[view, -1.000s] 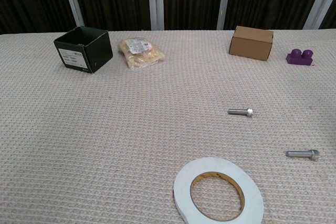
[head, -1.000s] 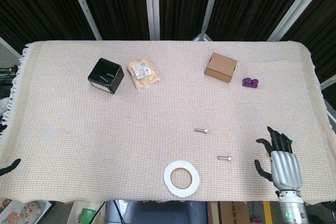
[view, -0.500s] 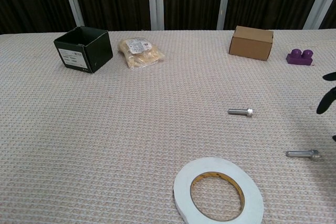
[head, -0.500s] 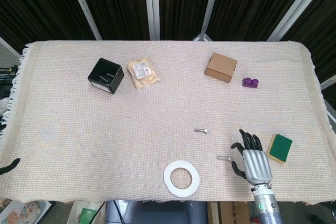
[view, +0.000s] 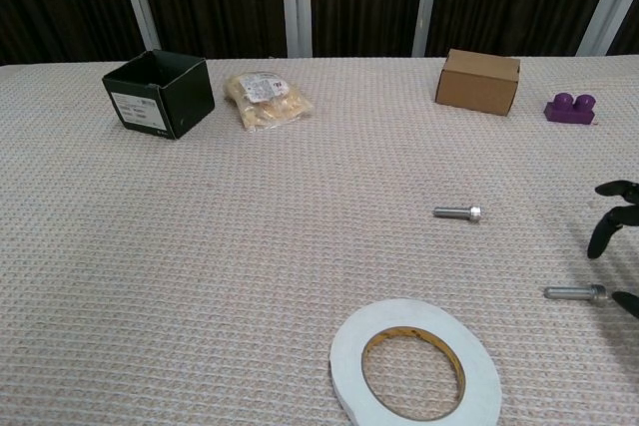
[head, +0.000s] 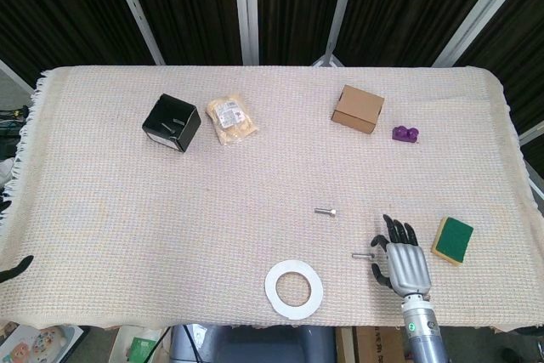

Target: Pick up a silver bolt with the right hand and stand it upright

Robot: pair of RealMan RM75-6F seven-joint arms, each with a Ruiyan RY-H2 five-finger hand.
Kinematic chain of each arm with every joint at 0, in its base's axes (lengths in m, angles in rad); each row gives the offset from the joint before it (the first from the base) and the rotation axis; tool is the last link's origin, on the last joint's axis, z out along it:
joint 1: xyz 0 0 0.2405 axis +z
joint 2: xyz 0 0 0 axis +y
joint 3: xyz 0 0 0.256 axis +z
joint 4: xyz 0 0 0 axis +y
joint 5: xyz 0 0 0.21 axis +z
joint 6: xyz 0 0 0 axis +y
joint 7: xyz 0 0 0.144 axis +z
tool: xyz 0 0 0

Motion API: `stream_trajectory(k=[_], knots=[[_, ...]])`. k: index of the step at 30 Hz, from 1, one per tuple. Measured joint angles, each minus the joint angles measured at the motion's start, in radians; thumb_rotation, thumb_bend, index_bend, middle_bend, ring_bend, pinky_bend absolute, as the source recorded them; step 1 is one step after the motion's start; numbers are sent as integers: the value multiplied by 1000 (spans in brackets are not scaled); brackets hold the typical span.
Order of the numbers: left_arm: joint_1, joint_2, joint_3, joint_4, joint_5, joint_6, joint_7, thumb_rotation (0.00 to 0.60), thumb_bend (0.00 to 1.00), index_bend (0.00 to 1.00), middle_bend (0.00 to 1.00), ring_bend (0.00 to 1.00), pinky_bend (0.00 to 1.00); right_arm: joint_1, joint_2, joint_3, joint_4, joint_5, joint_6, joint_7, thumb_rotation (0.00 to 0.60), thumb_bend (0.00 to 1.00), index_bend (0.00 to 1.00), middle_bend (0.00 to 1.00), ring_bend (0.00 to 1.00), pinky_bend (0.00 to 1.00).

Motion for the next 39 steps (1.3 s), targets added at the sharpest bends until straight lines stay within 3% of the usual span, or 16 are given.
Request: stream_trajectory(k=[39], knots=[[-6,-8,-3,-4,-9,-5,25,600,147,179,143,7,48,83,-114,10,101,90,-44,-18,600,354,537,0,54,8]])
